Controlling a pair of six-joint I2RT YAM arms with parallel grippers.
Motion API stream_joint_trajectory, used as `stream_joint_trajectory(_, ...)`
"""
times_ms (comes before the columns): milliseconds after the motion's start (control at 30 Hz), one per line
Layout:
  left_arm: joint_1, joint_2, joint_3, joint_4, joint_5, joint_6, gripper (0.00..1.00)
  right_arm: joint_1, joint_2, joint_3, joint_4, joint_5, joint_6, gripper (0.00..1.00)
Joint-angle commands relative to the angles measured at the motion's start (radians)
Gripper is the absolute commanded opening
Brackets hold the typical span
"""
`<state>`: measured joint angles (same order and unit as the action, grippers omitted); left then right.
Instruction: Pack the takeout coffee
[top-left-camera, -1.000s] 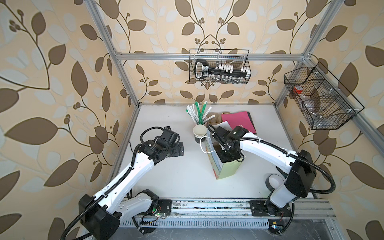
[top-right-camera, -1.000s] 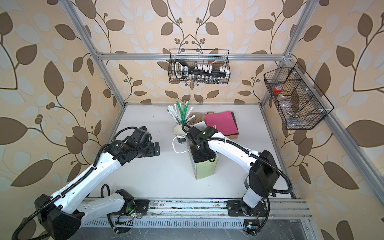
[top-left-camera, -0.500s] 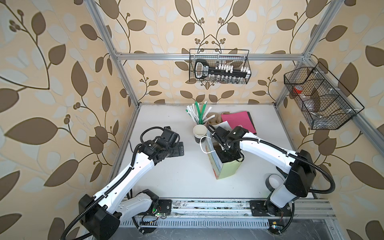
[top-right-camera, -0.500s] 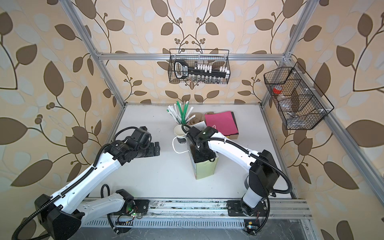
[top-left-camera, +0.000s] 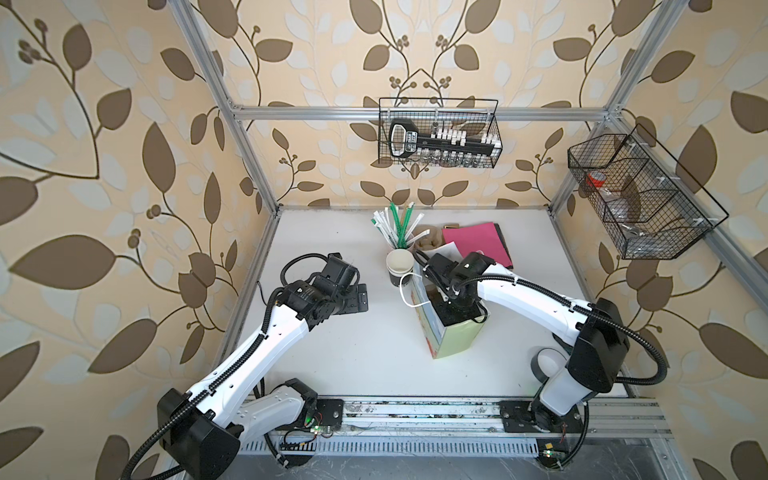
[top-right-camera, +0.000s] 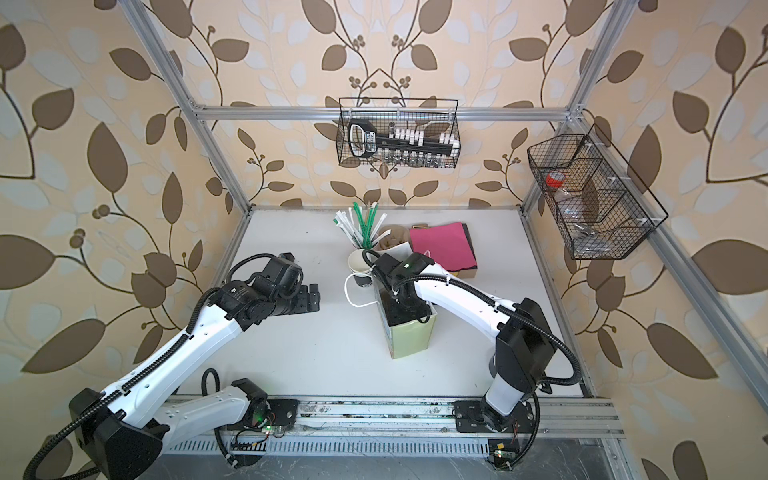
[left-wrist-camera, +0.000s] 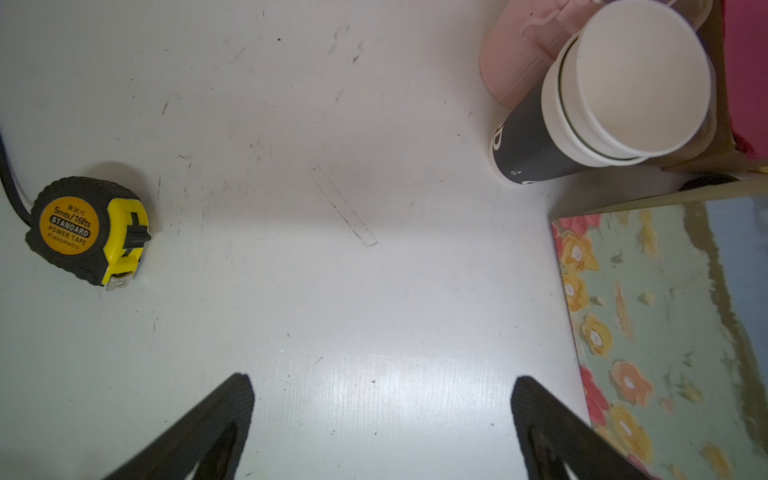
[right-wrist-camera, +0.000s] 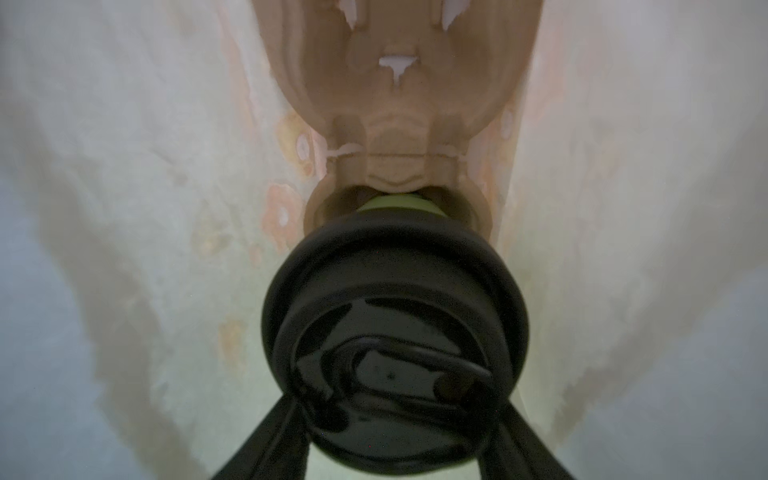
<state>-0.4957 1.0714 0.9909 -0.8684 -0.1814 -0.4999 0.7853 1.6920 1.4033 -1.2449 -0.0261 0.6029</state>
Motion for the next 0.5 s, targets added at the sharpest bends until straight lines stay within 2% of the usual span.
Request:
stream_joint_trajectory(0,0.009,-0.008,0.018,-0.007,0.005,0.012,0.99,-0.001,0.155,-0.085,0.067,0.010,-0.015,0.63)
stream_joint_trajectory(467,0.009,-0.004,0.020,-0.007,0.006,0.012,0.99,0.002,0.136,-0.043,0.045,0.008,-0.021,0.73)
